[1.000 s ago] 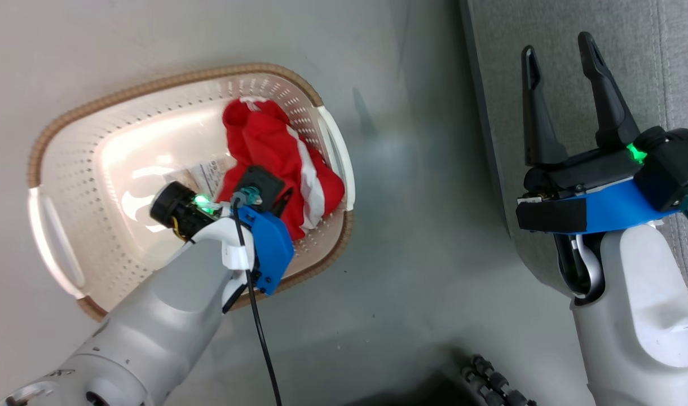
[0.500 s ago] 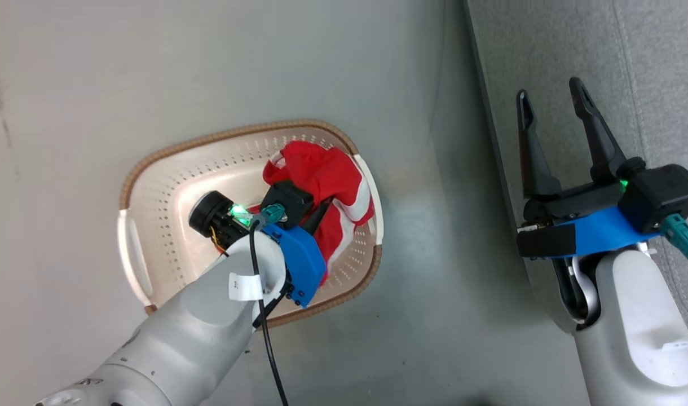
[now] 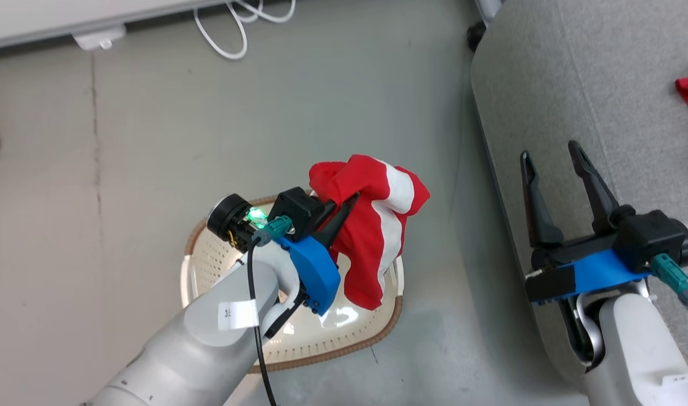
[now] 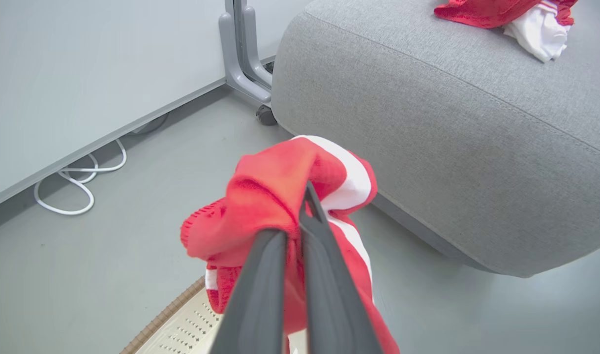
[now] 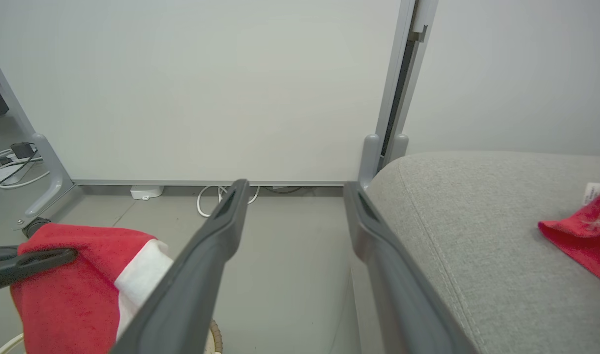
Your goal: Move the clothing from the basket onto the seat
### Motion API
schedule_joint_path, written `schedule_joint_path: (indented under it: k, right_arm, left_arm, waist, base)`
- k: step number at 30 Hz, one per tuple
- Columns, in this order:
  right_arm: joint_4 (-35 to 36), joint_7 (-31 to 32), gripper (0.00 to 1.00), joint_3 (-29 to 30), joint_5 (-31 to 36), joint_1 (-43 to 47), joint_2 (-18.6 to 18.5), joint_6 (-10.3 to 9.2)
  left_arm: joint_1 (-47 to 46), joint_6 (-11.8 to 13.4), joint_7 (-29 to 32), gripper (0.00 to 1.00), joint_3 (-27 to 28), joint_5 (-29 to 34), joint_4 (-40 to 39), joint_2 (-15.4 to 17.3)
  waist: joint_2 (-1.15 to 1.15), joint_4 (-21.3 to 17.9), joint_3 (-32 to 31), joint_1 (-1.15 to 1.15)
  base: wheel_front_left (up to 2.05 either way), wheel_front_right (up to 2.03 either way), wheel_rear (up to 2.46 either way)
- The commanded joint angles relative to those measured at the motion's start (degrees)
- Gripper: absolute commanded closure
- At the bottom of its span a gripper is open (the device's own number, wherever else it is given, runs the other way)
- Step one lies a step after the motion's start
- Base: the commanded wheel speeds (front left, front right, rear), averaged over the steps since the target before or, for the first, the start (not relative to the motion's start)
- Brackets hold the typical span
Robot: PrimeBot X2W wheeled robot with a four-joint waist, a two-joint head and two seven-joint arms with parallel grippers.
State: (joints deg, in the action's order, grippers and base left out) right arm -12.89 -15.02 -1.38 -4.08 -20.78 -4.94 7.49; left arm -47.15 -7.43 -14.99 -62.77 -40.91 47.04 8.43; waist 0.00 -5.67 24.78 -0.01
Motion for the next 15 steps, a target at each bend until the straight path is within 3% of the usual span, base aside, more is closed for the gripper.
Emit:
schedule_joint_path:
  k: [1, 15]
  right_arm:
    - [-0.36, -0.24, 0.00, 0.17, 0.01, 1.31, -0.44, 0.01]
    - [-2.22, -0.24, 0.00, 0.86, -0.42, 7.95, 0.27, 0.01]
  left_arm:
    - [1.35, -0.08, -0.26, 1.00, 1.42, 1.31, -0.88, 0.17]
    - [5.64, -0.08, -0.27, 1.00, 10.53, 9.11, -7.74, 0.76]
  waist:
    - [0.00, 1.31, -3.98, 0.01]
    - [0.00, 3.40, -16.11, 0.01]
  base:
    - [0.00, 0.00, 0.00]
    - [0.00, 0.00, 0.00]
